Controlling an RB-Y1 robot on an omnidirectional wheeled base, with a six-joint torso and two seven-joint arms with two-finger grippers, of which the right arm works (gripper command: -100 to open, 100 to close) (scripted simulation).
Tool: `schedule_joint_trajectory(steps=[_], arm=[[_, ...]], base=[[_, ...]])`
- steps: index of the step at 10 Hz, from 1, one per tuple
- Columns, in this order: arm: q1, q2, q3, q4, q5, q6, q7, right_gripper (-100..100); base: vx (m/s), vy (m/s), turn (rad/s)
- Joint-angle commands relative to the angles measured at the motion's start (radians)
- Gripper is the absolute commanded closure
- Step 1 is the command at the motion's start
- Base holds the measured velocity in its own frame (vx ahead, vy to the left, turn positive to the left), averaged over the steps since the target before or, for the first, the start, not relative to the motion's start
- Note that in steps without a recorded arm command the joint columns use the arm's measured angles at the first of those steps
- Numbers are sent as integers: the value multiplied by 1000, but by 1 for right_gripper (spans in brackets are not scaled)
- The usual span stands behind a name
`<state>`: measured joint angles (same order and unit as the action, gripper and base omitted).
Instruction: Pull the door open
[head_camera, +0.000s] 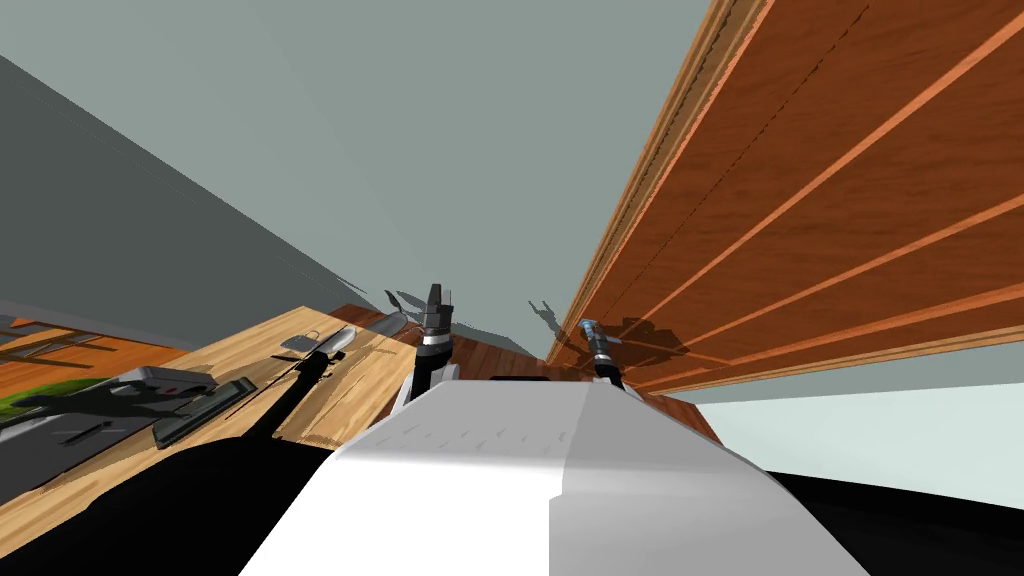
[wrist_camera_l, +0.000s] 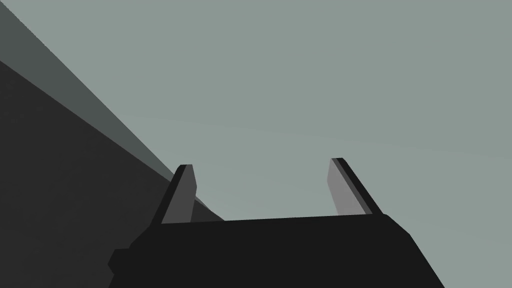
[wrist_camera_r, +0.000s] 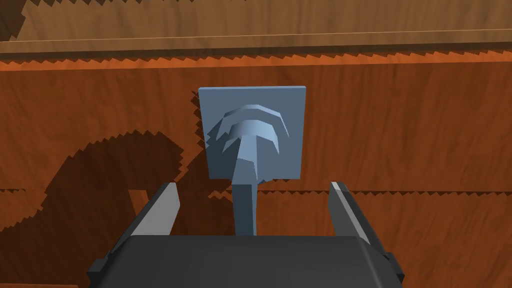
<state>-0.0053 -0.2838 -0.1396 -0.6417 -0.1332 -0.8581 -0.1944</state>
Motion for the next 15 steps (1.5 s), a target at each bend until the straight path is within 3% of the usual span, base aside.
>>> schedule_joint_trajectory(steps=[1, 6, 15], arm=[[0, 2, 1, -3, 0, 5, 3, 100], [0, 2, 1, -3, 0, 5, 3, 100], [60, -63, 86, -15, 46, -68, -103, 100]], base=[[-8, 1, -14], [-17, 4, -1], [-191, -39, 106]])
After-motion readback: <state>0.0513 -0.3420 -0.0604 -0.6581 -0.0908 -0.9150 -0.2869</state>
